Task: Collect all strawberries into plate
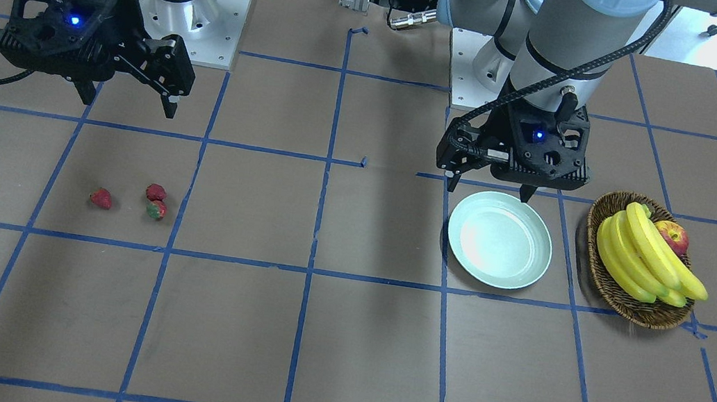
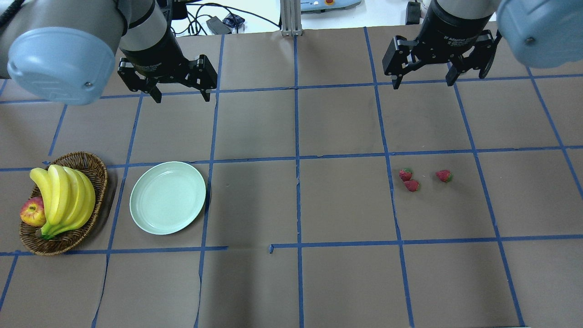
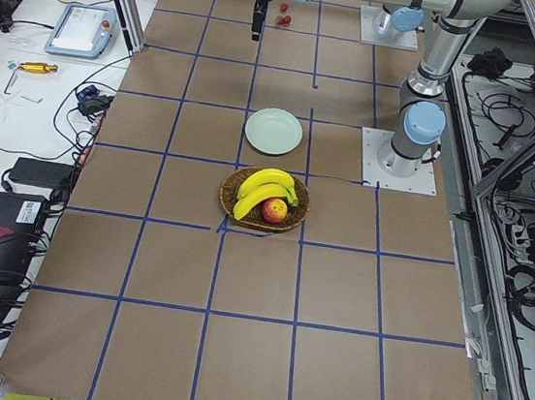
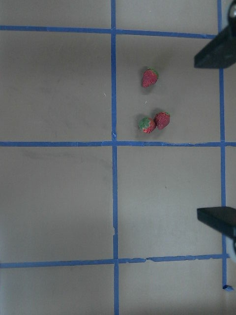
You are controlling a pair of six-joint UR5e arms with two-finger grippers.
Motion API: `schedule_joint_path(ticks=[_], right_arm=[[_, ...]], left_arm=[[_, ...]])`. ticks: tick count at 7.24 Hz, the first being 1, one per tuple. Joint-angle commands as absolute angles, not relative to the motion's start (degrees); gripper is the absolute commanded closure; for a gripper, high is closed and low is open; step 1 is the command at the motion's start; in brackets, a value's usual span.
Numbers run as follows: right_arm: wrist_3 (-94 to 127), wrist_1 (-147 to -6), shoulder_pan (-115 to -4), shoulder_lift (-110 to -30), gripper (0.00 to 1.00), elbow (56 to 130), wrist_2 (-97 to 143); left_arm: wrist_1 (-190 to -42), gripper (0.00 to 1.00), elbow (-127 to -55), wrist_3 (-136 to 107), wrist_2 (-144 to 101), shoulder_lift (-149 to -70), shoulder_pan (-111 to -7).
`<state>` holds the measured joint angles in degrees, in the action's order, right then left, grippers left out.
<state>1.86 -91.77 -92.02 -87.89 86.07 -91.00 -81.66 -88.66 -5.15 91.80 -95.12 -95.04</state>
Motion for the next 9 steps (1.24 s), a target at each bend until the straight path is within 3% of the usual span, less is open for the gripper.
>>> schedule_joint_path(ticks=[1, 9], right_arm=[[1.85, -91.76, -92.11, -87.89, 0.00, 86.22, -91.14], [1.85, -91.58, -92.20, -87.80, 0.00, 86.92, -91.23]], left_arm=[[-82.17, 0.00, -88.77, -5.10, 91.93, -95.10, -95.10], [-81.21, 0.00, -88.59, -5.10, 91.76, -94.84, -94.92]])
